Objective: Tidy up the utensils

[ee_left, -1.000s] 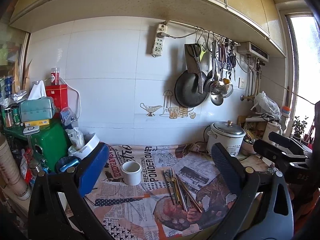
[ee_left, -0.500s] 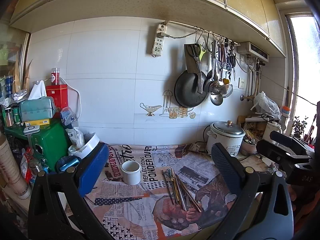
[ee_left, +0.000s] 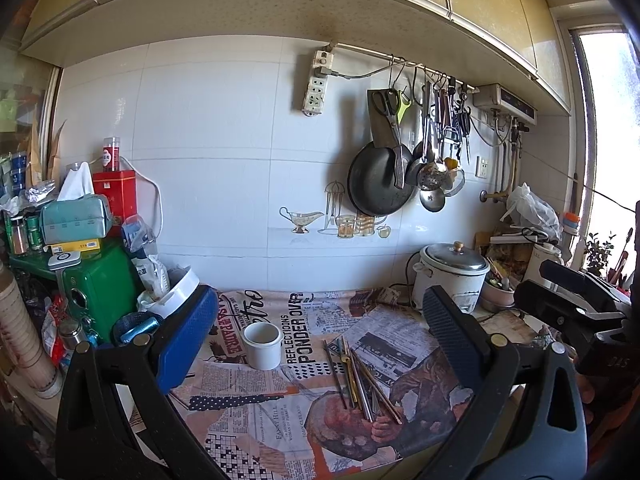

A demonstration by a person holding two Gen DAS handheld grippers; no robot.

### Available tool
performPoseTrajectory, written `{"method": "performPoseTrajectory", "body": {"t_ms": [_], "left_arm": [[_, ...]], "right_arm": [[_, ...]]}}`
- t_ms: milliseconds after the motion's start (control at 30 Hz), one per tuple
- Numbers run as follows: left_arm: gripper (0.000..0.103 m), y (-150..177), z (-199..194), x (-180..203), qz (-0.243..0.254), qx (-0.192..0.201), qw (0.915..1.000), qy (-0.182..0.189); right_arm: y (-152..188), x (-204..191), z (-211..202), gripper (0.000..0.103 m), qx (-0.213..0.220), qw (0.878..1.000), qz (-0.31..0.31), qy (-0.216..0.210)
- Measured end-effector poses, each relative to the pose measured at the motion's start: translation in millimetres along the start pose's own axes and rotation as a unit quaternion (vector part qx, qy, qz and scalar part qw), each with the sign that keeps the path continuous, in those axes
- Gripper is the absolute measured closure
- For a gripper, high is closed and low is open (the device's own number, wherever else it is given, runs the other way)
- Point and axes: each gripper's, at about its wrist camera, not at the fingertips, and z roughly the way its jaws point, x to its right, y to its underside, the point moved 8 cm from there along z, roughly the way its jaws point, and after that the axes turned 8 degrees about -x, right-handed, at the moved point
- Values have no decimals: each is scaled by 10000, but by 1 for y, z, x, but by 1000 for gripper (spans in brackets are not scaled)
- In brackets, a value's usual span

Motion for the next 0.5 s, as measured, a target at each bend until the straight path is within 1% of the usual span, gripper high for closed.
{"method": "performPoseTrajectory", "body": {"t_ms": [500], "left_arm": [[0,1,0,0,3,-7,10000,-3]], "right_arm": [[3,8,2,0,-9,10000,64,14]]}}
